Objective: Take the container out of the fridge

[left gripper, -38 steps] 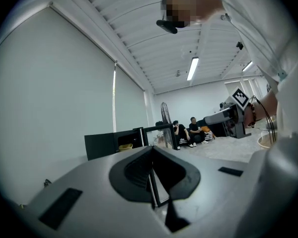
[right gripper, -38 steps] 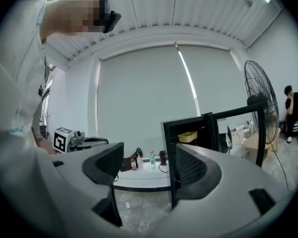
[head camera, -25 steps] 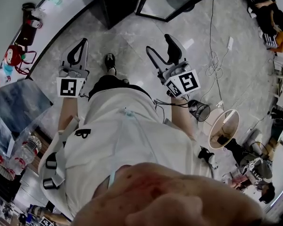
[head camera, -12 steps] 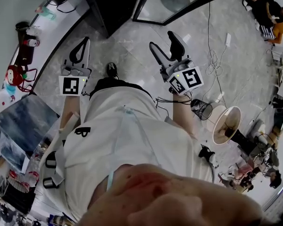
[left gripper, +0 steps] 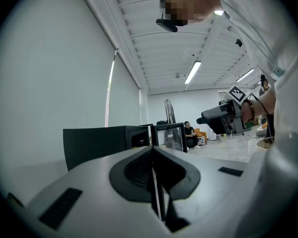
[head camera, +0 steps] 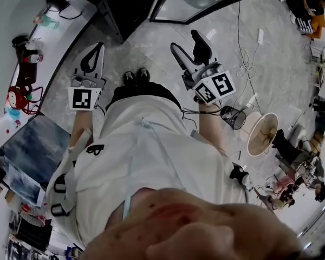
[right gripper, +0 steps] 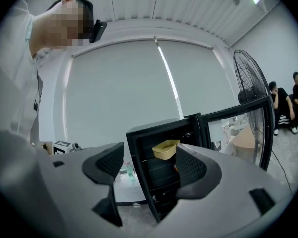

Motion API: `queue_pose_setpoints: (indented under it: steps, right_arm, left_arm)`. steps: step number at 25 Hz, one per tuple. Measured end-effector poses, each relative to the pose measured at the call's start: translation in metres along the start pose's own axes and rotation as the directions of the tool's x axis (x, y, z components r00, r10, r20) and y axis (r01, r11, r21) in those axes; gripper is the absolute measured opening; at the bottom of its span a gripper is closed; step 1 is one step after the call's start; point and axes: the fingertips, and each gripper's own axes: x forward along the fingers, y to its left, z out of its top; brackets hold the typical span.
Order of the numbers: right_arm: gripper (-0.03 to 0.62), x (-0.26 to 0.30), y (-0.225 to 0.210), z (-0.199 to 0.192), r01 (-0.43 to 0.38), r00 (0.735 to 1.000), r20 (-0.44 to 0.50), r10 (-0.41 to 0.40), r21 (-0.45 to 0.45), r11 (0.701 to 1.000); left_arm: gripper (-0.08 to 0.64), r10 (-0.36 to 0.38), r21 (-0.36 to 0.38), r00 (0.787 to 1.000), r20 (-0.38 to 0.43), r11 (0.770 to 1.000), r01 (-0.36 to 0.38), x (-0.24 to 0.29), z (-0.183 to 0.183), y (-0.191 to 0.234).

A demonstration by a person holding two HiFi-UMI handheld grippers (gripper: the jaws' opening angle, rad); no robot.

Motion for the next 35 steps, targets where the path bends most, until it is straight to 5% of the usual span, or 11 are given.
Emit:
queue_pose_setpoints:
  steps: [13, 19, 21, 26, 35]
  right_arm:
    - [0.314, 0.039, -0.023, 0.002, -0.061, 0.998, -0.021, 0.060, -0.027, 0.998]
    - [0.316, 0.070, -0.031, -0.009, -0.087, 0.990, -0.129, 0.054, -0.260, 0.962]
    - [0.321, 0.082, -0.037, -0.013, -0.088, 0.986, -0.167, 0.023, -0.388, 0.918]
    - [0.322, 0.109, -0.051, -0.028, -0.146, 0.963, -0.262, -0.053, -0.680, 0.719]
    - [0.322, 0.156, -0.059, -0.048, -0.293, 0.937, -0.347, -0.030, -0.832, 0.471]
  left_arm:
    - [0.009, 0.087, -0.030, 0.996, 0.015, 0.996, -0.086, 0.004, 0.001, 0.019]
    - [0.009, 0.113, -0.013, 0.994, 0.001, 0.994, -0.113, 0.001, -0.002, 0.025]
    - [0.009, 0.123, -0.011, 0.992, -0.003, 0.992, -0.123, -0.001, -0.004, 0.028]
    - [0.009, 0.187, -0.049, 0.982, -0.033, 0.981, -0.188, -0.017, -0.010, 0.037]
    - [0.009, 0.229, -0.050, 0.971, -0.070, 0.971, -0.233, -0.024, -0.015, 0.037]
